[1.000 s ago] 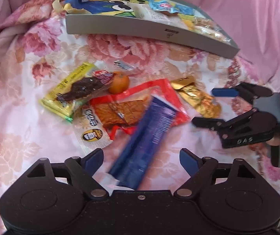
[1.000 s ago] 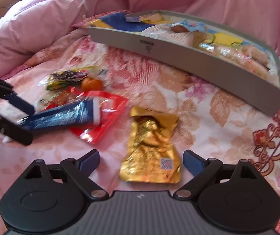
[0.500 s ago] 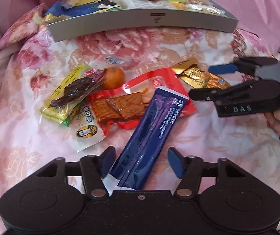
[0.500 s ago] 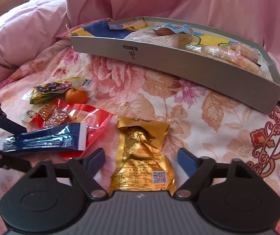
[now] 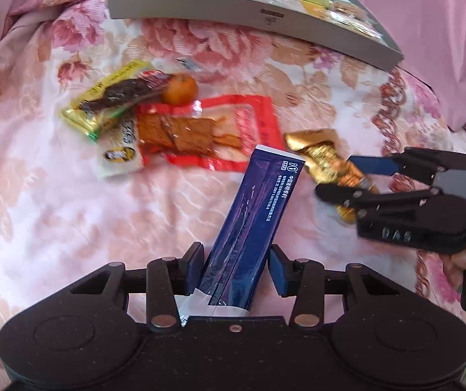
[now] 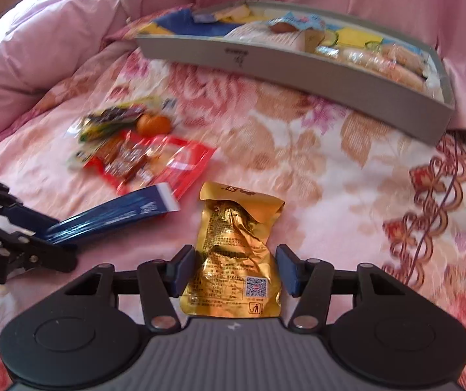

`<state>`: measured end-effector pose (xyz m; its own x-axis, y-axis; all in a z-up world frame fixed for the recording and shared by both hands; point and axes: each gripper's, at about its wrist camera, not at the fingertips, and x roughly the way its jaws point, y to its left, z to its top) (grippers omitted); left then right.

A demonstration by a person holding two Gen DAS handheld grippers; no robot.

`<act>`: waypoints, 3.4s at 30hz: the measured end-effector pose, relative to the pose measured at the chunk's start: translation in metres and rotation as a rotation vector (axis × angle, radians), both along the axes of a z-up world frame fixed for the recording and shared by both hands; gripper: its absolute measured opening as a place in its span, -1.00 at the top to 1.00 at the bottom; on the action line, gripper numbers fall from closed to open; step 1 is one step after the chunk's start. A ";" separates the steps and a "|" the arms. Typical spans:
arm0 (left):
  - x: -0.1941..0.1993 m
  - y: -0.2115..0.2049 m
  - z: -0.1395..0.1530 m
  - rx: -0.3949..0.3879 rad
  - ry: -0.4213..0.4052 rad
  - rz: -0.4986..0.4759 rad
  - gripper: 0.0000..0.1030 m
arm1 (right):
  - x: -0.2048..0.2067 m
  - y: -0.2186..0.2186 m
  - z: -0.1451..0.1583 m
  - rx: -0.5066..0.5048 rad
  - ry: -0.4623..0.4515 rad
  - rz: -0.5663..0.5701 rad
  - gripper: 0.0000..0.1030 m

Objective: Organize snacks
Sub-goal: 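Grasp the blue stick packet with the left tool while the right tool grasps the gold foil packet, then carry the blue stick packet and gold foil packet over the grey tray with both tools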

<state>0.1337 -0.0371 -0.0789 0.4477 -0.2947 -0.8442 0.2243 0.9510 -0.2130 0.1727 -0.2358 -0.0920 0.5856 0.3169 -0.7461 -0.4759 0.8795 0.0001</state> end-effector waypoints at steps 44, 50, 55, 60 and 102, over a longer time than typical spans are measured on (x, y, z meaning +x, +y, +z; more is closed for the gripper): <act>-0.009 -0.026 -0.002 0.104 -0.167 -0.112 0.33 | -0.054 0.015 -0.011 -0.068 -0.135 -0.012 0.03; -0.012 -0.027 -0.002 0.117 -0.199 -0.109 0.34 | -0.070 0.036 -0.014 -0.234 -0.285 0.077 0.32; -0.012 -0.026 -0.002 0.116 -0.205 -0.105 0.34 | -0.068 0.032 -0.013 -0.203 -0.265 0.063 0.35; -0.012 -0.024 -0.002 0.103 -0.216 -0.092 0.34 | -0.065 0.025 -0.007 -0.159 -0.271 0.026 0.46; -0.012 -0.019 0.016 0.008 -0.308 -0.005 0.34 | -0.070 0.022 0.010 -0.200 -0.444 -0.053 0.62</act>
<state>0.1213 -0.0557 -0.0633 0.6816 -0.2920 -0.6709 0.2823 0.9509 -0.1271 0.1027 -0.2141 -0.0816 0.8722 0.1543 -0.4642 -0.3466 0.8646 -0.3638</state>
